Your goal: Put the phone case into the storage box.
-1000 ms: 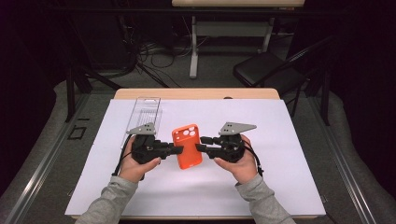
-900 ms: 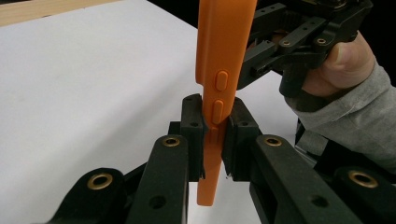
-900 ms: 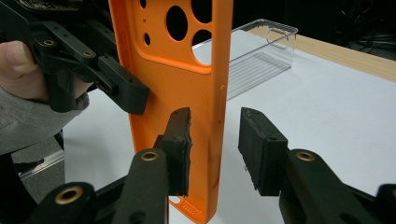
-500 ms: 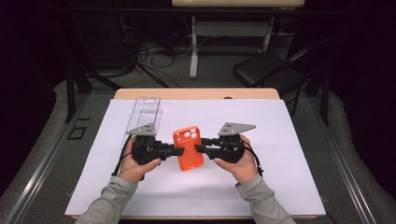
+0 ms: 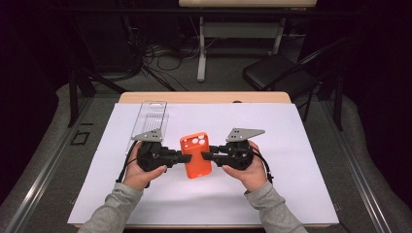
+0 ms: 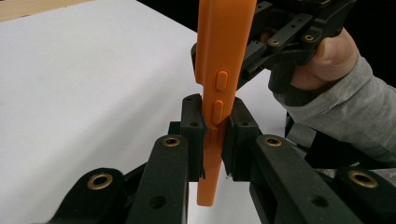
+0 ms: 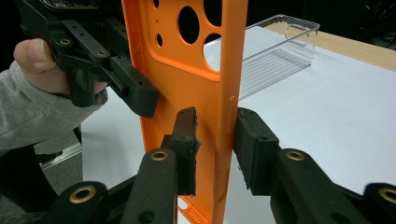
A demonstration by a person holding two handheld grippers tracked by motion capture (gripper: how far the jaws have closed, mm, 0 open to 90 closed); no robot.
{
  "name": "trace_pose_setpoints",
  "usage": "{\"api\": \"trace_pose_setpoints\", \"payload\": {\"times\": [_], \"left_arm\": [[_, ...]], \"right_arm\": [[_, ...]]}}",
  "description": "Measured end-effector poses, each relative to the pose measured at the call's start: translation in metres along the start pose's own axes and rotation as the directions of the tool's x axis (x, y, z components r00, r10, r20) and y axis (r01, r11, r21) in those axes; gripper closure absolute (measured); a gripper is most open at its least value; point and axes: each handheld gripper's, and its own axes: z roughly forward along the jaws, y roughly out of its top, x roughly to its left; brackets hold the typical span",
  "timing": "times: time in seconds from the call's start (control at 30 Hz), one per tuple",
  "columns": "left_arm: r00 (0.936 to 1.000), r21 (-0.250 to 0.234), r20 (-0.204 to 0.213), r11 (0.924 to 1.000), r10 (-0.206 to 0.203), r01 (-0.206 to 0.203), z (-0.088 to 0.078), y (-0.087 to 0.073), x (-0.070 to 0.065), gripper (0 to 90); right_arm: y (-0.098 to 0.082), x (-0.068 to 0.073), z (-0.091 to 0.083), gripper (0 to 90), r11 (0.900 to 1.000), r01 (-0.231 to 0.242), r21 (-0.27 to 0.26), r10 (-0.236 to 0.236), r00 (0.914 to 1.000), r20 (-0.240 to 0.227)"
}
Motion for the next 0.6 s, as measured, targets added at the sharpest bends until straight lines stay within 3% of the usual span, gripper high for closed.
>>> {"api": "trace_pose_setpoints", "payload": {"times": [0.6], "left_arm": [[0.9995,0.0,0.03,1.0,0.005,-0.005,-0.0015,-0.002,0.0044,80.2]], "right_arm": [[0.0,-0.0018,-0.0021,78.8,1.0,0.011,0.003,-0.011,0.9998,-0.019]]}}
